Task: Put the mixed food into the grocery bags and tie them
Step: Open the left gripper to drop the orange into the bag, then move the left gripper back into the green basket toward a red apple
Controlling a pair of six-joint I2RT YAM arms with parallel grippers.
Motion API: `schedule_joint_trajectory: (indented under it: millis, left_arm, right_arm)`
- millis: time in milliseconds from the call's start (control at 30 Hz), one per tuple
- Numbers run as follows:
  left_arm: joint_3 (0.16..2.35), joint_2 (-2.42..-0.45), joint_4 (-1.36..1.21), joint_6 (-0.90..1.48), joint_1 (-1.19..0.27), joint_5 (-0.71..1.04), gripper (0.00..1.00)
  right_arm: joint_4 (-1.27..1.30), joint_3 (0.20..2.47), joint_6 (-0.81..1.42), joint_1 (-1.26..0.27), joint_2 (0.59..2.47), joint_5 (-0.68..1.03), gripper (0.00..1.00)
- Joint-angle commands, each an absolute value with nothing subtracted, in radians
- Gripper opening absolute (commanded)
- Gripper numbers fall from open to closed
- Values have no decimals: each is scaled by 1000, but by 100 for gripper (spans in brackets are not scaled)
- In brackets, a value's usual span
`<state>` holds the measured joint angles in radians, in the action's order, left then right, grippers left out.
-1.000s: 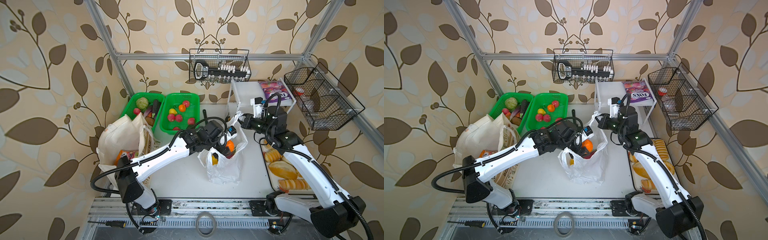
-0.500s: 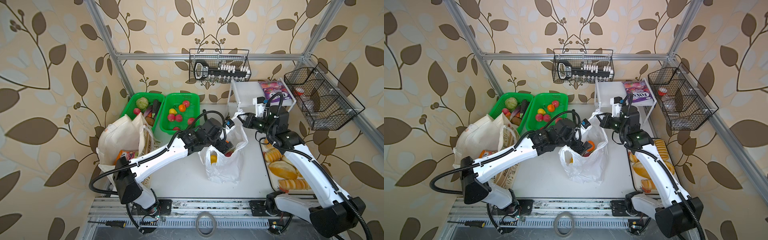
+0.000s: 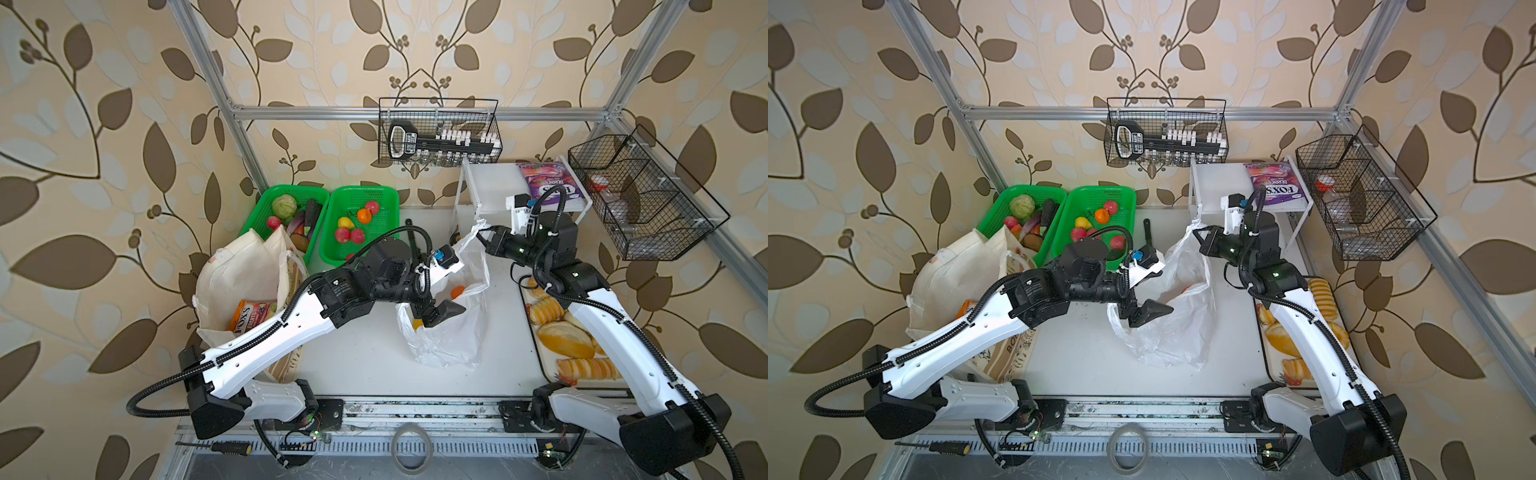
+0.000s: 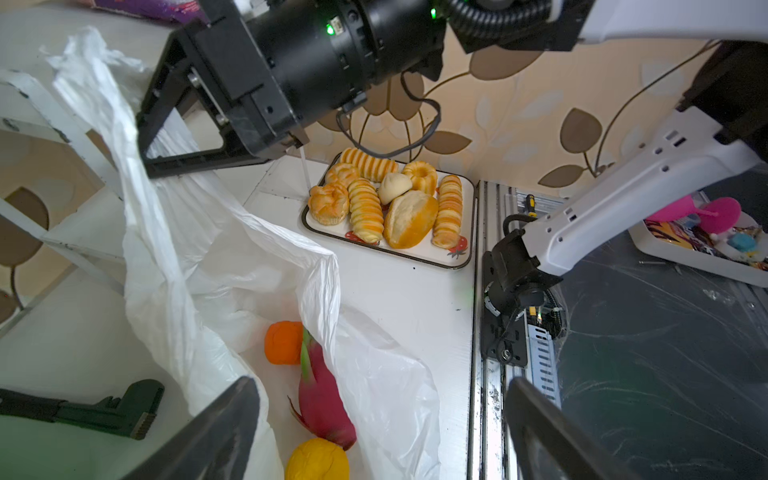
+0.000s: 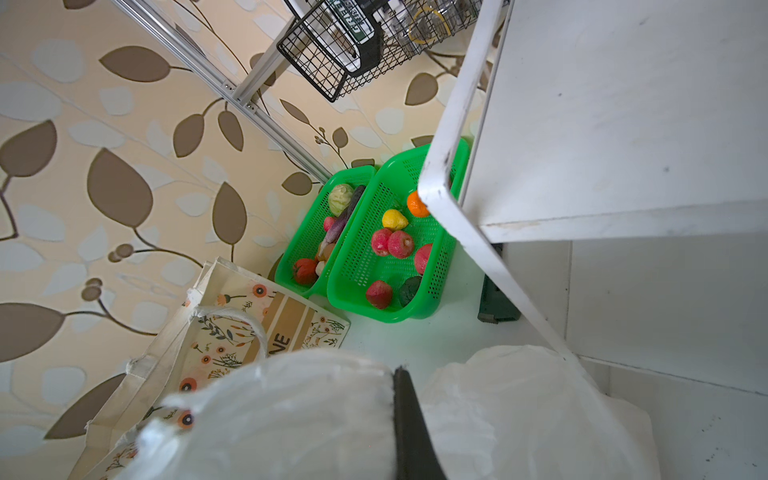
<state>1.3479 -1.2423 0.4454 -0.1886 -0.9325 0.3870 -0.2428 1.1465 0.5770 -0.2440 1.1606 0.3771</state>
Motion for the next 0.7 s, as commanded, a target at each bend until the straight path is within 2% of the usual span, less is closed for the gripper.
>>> schedule_joint_trajectory:
  millis: [0,167,333,433,567,667]
  left_arm:
    - [1335,-1169,394,-229,-928,419,97]
    - [1322,-1102,332,-205,-927,339,99]
    - [1353,-1082,282,-63,-912,36,99]
    - [1372,-1109,331,53,-826,-86,96]
    - [1370,-1160,366,303,-604,2,89]
    - [1380,-1233,395,398,-496,42,87]
  right_arm:
    - [-239,1130,584,-238,1147,364,0]
    - [-223,1115,587,-235,1133,365,0]
    - [-209,1106,597,-235,1129,369,0]
    - [-207,1106,596,-234,1129,372,0]
    - [-213,1109,592,-235,1132,380,0]
    - [-213,1109,591,-235,1128,377,0]
